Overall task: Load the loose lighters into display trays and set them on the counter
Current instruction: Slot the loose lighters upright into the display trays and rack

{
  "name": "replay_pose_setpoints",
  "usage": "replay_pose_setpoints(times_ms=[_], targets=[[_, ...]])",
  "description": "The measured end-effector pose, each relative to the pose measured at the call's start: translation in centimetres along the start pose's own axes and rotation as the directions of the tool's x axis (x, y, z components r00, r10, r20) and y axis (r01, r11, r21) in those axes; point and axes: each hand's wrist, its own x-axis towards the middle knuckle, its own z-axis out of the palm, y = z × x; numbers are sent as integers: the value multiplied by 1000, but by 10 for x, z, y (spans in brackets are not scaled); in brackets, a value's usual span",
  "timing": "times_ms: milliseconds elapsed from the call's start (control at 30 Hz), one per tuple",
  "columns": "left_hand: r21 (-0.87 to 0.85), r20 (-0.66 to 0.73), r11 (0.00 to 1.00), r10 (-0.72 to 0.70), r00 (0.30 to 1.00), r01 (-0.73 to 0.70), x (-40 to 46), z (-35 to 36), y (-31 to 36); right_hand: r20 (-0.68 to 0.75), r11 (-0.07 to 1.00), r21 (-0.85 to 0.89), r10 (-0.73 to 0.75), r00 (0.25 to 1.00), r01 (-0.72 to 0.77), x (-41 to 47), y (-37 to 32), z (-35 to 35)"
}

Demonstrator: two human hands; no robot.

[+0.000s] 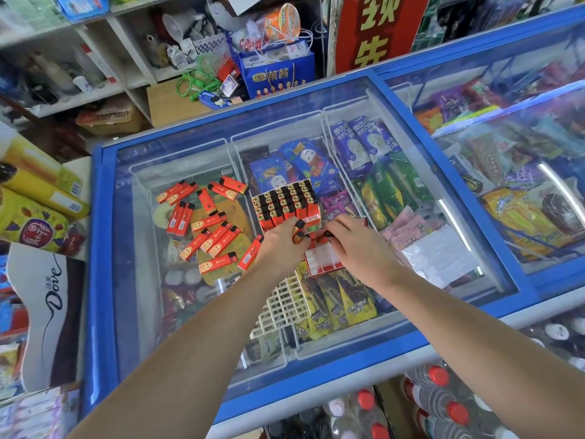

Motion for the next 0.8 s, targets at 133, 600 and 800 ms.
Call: replay_pose_setpoints(times_ms=[133, 600, 800], targets=[[4, -1, 1000, 5, 1000, -5, 0, 0, -1, 19, 999, -6, -34, 999, 34, 3, -4, 2], [-18, 12, 1000, 5, 1000, -5, -4, -4, 6, -39, 981, -166, -104, 994, 96, 0, -5, 5], [-81, -59, 996, 34, 998, -39, -6, -15, 23, -255, 921, 361, 248, 935, -146, 8, -13, -4]])
